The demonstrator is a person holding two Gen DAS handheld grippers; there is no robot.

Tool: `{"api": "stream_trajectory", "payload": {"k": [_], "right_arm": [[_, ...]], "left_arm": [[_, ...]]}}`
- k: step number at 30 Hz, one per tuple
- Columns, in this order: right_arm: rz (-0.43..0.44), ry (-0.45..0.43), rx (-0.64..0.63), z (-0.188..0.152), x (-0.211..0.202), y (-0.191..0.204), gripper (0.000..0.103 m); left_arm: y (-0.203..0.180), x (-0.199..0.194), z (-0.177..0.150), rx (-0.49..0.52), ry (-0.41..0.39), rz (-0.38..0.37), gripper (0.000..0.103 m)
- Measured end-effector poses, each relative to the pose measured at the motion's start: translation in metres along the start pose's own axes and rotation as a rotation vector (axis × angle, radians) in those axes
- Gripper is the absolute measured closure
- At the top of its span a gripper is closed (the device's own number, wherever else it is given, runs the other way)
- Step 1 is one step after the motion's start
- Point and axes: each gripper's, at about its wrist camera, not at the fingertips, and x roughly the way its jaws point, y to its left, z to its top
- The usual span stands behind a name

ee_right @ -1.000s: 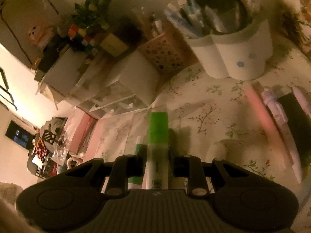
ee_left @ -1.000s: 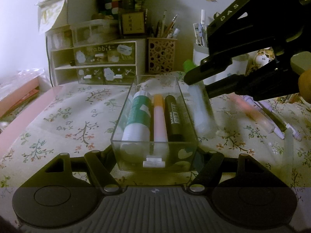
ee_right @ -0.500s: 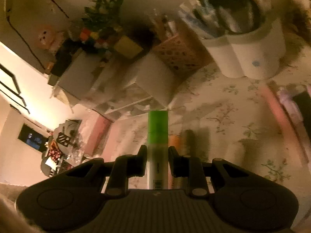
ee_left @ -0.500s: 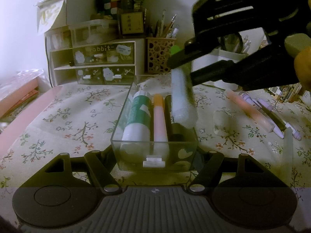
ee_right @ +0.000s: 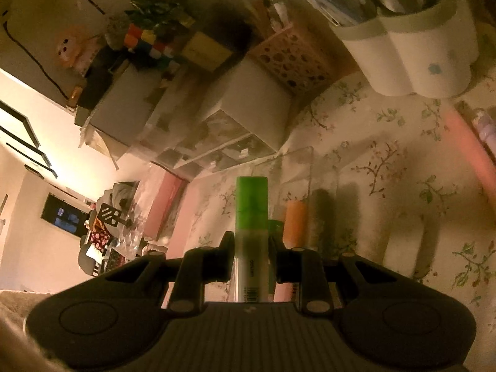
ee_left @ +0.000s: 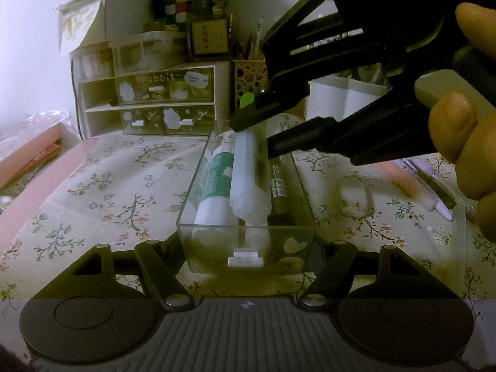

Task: Organize stationery
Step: 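Lower the green highlighter into the clear box with the right tool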

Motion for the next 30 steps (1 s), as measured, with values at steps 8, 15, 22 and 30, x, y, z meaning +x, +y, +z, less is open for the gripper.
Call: {"api": "stream_trajectory", "payload": {"k": [8, 15, 22, 30], "right_arm": [[0.064, 0.035, 0.028, 0.001, 0.012, -0.005, 0.077], [-0.012, 0.041, -0.066, 0.001, 0.010, 0.004, 0.072], [-0.045, 0.083, -0.112, -0.004, 0.011, 0.008, 0.073], [-0.013, 0.093, -0.106, -0.005, 0.010, 0.013, 0.075]], "left_arm": [[-0.001, 0.000, 0.000, 0.000, 0.000, 0.000, 0.030], [-0.002, 0.000, 0.001, 0.003, 0.001, -0.005, 0.030], [-0.002, 0.000, 0.001, 0.002, 0.001, -0.005, 0.030], [-0.002, 0.000, 0.002, 0.002, 0.001, -0.006, 0.030]]}}
